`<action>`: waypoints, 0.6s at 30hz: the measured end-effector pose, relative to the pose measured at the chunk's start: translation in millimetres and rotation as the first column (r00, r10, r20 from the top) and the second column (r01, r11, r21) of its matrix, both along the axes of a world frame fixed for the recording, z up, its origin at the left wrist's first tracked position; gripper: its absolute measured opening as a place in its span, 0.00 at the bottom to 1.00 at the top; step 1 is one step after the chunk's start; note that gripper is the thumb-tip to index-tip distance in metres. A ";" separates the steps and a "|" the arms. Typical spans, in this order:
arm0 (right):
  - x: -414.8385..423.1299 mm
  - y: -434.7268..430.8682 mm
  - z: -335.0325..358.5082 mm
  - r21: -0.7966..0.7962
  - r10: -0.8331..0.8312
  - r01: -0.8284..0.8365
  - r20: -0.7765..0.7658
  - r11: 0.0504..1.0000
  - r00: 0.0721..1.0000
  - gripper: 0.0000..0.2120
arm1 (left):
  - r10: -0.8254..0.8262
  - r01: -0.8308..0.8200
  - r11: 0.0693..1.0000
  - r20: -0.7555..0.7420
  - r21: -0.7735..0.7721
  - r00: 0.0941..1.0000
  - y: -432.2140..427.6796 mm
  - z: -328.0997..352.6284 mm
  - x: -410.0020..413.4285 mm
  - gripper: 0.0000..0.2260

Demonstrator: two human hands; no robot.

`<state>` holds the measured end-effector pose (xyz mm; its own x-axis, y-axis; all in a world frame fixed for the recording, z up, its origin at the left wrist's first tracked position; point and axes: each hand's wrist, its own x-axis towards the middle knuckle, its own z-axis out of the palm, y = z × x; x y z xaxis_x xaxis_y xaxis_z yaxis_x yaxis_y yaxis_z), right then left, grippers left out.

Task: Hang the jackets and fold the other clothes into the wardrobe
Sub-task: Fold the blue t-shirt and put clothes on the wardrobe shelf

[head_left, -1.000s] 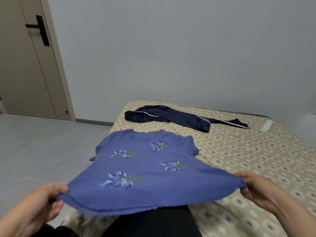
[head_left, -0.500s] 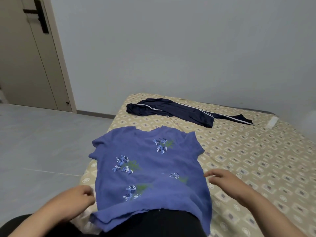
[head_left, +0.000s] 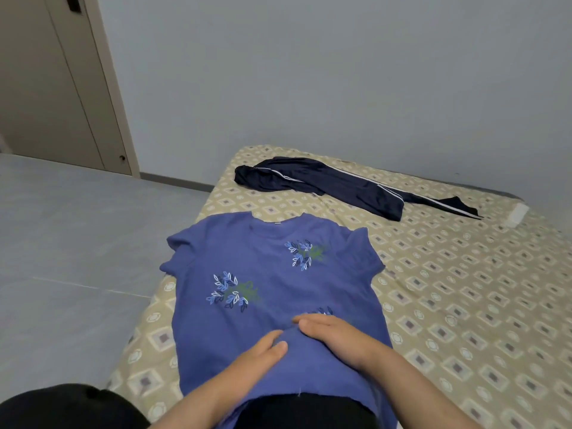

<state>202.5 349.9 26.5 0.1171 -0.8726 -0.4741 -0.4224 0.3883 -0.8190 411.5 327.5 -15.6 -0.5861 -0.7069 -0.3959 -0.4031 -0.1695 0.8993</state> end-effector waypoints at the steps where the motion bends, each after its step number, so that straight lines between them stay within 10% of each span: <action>1: -4.0 0.4 -3.9 0.068 -0.026 0.020 0.088 0.997 0.996 0.18 | 0.025 -0.024 0.999 -0.011 0.021 1.000 4.7 -8.2 1.8 0.13; 4: -17.7 -2.7 -21.3 0.194 -0.116 0.082 0.172 0.977 0.978 0.23 | -0.015 0.022 0.992 0.059 -0.127 0.998 2.6 -27.7 16.4 0.15; 9: -64.9 -28.7 -75.5 -0.175 -0.138 0.045 -0.564 0.984 0.814 0.08 | 0.055 0.002 0.978 0.271 -0.206 0.961 -22.2 -52.3 10.2 0.14; 18: -171.7 -126.4 -99.8 -0.434 -0.763 0.628 -0.326 0.645 0.559 0.16 | 0.226 -0.064 0.914 0.373 -0.401 0.900 -116.7 -53.7 -68.9 0.06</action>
<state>30.8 223.6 -73.3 -0.7396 -0.6706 -0.0573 -0.4355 0.5418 -0.7189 342.5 210.8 -69.3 -0.3117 -0.9122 -0.2661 -0.7398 0.0573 0.6703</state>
